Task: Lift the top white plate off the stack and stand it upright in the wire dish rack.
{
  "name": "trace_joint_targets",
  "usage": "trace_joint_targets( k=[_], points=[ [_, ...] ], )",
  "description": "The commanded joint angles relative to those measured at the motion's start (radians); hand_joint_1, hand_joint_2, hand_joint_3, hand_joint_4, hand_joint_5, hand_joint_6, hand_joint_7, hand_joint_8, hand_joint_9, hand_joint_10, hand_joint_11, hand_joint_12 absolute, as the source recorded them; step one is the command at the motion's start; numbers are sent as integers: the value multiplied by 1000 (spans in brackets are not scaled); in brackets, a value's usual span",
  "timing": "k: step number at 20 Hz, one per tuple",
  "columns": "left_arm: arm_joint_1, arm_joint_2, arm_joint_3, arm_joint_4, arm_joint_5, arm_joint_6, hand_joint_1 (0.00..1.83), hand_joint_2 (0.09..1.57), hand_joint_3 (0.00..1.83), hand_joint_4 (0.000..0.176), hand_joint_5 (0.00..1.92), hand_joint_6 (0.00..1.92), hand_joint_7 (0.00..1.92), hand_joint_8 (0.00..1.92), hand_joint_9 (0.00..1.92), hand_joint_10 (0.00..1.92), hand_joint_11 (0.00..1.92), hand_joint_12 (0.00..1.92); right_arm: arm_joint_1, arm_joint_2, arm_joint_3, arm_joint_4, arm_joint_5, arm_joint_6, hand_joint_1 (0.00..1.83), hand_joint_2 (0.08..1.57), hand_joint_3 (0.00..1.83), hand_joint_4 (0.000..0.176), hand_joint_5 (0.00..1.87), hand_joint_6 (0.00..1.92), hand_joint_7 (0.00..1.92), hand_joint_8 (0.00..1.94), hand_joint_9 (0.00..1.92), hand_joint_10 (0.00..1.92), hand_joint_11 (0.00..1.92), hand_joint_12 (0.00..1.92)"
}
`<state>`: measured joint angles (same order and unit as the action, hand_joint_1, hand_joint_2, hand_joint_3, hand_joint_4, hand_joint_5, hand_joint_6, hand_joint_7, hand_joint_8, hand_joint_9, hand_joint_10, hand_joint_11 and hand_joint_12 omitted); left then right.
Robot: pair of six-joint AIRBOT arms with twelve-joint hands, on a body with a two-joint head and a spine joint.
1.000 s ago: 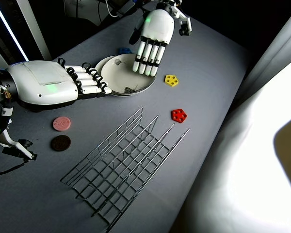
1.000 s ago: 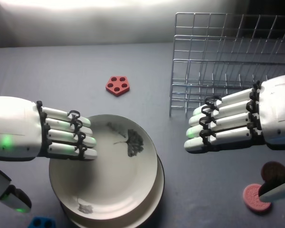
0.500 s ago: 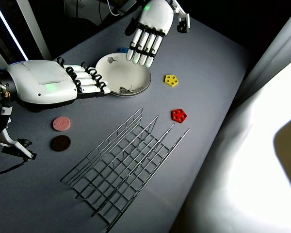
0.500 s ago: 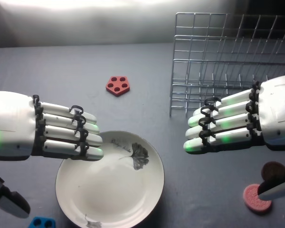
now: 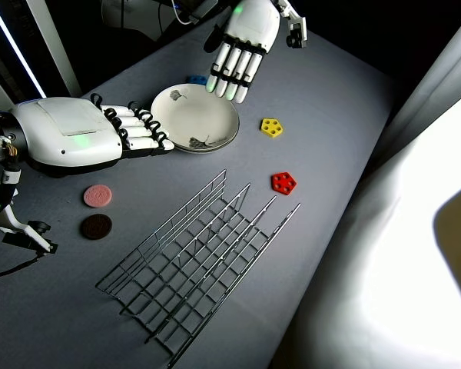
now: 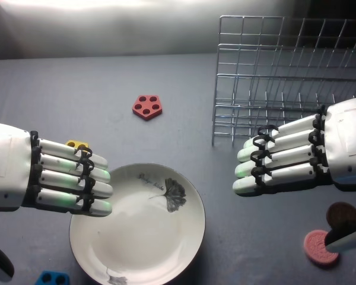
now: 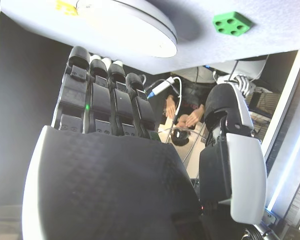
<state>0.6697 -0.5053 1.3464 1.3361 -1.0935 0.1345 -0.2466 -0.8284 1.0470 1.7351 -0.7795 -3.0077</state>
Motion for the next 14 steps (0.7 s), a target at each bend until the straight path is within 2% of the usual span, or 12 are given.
trace_joint_targets(
  k=[1,6,14],
  points=[
    [-14,6,3,-65,-65,1,334,1018,0,0,49,5,45,4,51,5,67,68,8,13,-6,66,-45,2,432,1166,0,0,102,6,93,6,89,7,145,16],
    [4,5,3,-15,-56,1,346,1018,0,0,46,8,51,9,49,5,63,67,6,18,-6,66,-45,2,425,1164,0,0,85,4,75,3,66,3,129,8],
    [28,-9,1,14,-35,1,319,1026,1,0,38,1,53,2,55,3,64,68,6,19,0,66,-45,2,384,1176,3,0,61,1,52,2,49,1,112,0]
  ],
)
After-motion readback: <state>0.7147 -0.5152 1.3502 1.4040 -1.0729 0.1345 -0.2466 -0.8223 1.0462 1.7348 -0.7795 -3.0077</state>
